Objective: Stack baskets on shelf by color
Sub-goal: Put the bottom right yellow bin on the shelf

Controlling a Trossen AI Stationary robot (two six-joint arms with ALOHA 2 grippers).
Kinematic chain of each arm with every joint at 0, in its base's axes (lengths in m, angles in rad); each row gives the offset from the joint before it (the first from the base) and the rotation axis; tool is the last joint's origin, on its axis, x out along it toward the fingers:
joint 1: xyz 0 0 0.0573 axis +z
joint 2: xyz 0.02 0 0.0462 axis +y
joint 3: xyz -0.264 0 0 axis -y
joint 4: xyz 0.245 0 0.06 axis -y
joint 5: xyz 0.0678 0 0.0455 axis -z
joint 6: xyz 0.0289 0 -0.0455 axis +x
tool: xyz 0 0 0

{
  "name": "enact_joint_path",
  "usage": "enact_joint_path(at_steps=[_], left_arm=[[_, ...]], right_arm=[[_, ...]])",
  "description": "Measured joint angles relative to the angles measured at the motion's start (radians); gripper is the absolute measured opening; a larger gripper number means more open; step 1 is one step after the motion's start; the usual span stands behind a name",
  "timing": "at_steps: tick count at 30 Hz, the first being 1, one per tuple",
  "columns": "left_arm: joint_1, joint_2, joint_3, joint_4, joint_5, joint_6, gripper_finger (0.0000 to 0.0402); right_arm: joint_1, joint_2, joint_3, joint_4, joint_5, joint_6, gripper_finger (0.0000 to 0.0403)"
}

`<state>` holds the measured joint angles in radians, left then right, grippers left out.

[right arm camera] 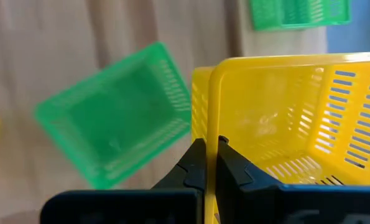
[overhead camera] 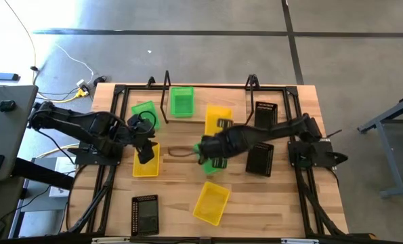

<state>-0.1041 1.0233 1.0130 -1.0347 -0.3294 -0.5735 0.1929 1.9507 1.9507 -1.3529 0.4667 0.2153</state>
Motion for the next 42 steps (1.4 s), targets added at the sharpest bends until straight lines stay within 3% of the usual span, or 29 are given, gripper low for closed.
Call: enact_joint_path(at_steps=[10,19,34,42], left_arm=[[0.07,0.0,0.0,0.0,0.0,0.0,0.0145],[0.122,0.0,0.0,0.0,0.0,0.001,0.0145],[0.177,0.0,0.0,-0.016,0.004,0.001,0.0145],[0.19,0.0,0.0,-0.015,0.004,0.001,0.0145]], right_arm=[[-0.207,0.0,-0.001,0.062,-0.016,-0.243,0.0],[-0.347,0.014,-0.002,0.156,-0.099,-0.304,0.0],[-0.383,0.158,-0.002,0.19,-0.1,-0.503,0.0],[-0.407,0.226,-0.002,0.211,-0.105,-0.512,0.0]])
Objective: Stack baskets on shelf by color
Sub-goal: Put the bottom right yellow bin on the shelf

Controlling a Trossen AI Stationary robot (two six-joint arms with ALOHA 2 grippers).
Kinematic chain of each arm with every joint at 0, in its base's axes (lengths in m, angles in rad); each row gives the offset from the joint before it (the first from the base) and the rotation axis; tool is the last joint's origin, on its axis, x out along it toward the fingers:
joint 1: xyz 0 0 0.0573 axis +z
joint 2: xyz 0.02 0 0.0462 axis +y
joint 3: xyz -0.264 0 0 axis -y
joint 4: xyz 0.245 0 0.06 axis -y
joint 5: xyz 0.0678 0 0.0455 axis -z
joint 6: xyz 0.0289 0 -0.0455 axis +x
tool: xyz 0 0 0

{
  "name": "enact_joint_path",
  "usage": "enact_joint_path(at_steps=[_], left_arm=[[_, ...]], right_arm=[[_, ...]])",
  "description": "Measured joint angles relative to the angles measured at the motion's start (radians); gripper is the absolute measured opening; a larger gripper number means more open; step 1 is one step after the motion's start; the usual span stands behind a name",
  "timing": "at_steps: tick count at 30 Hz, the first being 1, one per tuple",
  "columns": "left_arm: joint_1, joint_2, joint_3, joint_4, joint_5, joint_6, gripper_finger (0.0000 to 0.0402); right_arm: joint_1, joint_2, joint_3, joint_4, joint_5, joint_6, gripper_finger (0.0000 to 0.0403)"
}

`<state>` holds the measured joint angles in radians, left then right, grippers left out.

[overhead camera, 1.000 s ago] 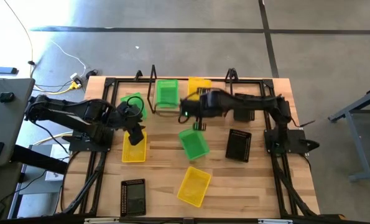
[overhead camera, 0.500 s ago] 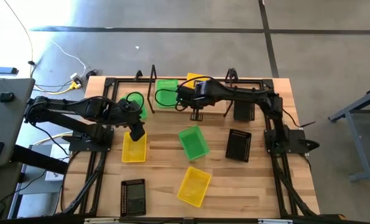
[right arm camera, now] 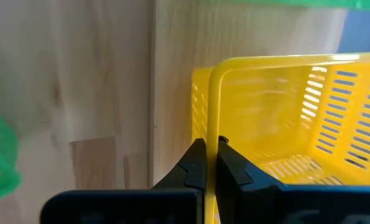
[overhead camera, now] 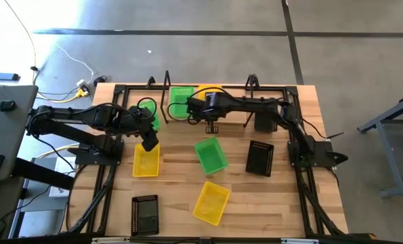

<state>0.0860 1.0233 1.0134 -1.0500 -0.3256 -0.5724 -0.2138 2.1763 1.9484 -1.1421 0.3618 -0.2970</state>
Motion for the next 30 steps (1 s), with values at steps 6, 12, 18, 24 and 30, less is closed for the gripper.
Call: enact_joint_path(at_steps=[6,12,18,24,30], left_arm=[[0.0,0.0,0.0,0.0,0.0,0.0,0.0145],[0.0,0.0,0.0,0.001,0.0,0.0,0.0145],[0.0,0.0,0.0,0.001,0.0,0.0,0.0145],[0.0,0.0,0.0,0.001,0.0,0.0,0.0145],[0.0,0.0,0.0,0.001,0.0,-0.005,0.0145]], right_arm=[[-0.012,0.015,0.0,0.012,-0.018,0.0,0.0],[-0.024,0.022,0.0,0.021,-0.062,0.0,0.0],[-0.038,0.022,0.0,0.03,-0.11,0.0,0.0],[-0.037,0.022,0.0,0.034,-0.127,0.0,0.0],[-0.037,0.022,0.0,0.056,-0.129,0.0,0.0003]])
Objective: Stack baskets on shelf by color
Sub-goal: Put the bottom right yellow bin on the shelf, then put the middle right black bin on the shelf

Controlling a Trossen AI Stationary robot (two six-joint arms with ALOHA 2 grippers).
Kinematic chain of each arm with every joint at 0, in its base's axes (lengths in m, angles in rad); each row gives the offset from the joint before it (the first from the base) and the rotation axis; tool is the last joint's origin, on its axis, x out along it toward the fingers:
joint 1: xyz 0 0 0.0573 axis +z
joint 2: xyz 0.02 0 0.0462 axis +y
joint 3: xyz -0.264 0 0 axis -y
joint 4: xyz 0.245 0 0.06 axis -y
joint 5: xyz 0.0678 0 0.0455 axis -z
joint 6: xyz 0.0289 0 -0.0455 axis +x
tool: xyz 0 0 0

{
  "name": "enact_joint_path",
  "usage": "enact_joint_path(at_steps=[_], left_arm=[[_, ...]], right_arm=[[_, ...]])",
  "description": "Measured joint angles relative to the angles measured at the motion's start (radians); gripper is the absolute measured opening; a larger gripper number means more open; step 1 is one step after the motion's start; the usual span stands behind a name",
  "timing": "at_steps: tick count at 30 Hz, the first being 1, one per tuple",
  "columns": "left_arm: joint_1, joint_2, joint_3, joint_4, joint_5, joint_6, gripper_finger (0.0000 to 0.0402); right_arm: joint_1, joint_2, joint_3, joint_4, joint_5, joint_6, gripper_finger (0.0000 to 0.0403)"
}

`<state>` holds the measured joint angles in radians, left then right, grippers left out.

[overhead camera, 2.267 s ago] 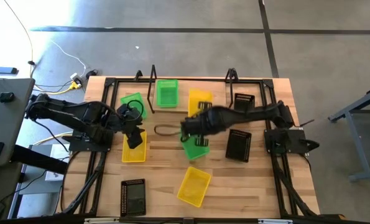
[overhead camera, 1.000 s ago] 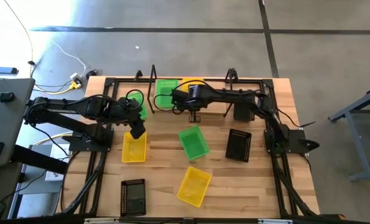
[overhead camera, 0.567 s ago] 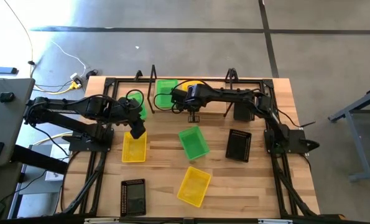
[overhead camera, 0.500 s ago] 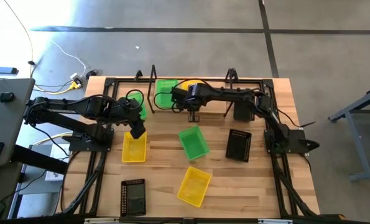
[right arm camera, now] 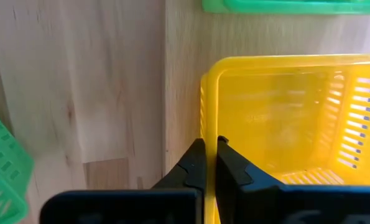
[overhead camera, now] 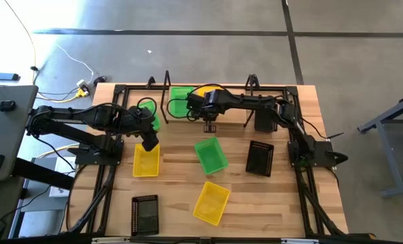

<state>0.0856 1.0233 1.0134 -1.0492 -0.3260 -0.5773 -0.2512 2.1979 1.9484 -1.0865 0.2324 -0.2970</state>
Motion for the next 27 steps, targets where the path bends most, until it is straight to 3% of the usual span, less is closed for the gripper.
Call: enact_joint_path(at_steps=[6,13,27], left_arm=[[0.0,0.0,0.0,0.0,0.0,-0.015,0.0151],[0.013,0.0,0.008,0.0,0.013,-0.023,0.0184],[0.092,0.0,0.101,0.001,0.027,0.186,0.0195]], right_arm=[[0.0,0.0,0.0,0.008,-0.028,0.008,0.0057],[0.0,0.0,0.044,-0.058,-0.028,0.041,0.0121],[-0.003,-0.001,0.261,-0.245,-0.047,0.234,0.0129]])
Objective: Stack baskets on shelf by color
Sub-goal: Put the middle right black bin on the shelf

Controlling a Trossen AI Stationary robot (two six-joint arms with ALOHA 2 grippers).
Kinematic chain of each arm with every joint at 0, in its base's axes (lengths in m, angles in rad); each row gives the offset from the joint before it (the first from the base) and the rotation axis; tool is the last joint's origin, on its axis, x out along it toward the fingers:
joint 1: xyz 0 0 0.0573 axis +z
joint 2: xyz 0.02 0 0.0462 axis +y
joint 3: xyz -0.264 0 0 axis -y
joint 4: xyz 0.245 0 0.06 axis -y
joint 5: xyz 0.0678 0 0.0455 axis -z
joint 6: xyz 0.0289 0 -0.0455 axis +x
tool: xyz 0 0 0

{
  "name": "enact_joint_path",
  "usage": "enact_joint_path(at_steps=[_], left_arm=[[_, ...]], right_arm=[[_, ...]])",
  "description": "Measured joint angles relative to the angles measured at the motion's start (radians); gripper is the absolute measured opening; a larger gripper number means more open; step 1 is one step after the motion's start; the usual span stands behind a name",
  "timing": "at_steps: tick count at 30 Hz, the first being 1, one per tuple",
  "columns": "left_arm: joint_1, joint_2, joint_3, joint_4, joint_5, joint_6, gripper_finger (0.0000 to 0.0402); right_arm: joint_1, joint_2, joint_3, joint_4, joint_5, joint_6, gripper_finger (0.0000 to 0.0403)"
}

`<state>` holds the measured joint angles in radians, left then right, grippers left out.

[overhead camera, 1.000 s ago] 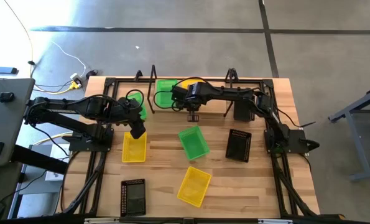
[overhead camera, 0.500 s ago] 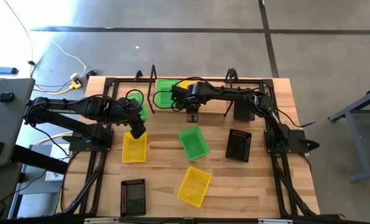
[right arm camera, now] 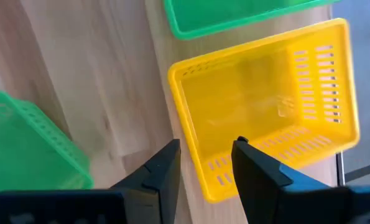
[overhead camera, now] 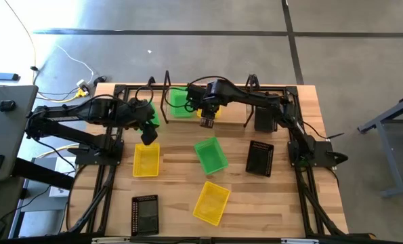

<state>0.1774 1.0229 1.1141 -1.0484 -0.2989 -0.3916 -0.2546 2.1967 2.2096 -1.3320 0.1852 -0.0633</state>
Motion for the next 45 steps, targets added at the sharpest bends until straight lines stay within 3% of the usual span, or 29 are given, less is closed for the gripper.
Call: enact_joint_path(at_steps=[7,13,21,32,45], left_arm=[[0.028,-0.004,0.0,-0.002,0.051,0.091,0.0195],[0.025,-0.018,0.0,-0.002,0.119,0.126,0.0195],[0.025,-0.044,0.0,-0.005,0.185,0.136,0.0195],[0.025,-0.047,0.0,-0.005,0.19,0.168,0.0195],[0.025,-0.046,0.0,-0.005,0.188,0.186,0.0195]], right_arm=[[0.014,0.0,0.149,-0.135,0.001,0.129,0.0129],[0.062,-0.05,0.116,-0.18,0.01,0.225,0.0129],[0.164,-0.07,0.115,-0.201,0.108,0.327,0.0129],[0.28,-0.072,0.114,-0.239,0.189,0.45,0.0129],[0.392,-0.072,0.114,-0.24,0.279,0.485,0.0129]])
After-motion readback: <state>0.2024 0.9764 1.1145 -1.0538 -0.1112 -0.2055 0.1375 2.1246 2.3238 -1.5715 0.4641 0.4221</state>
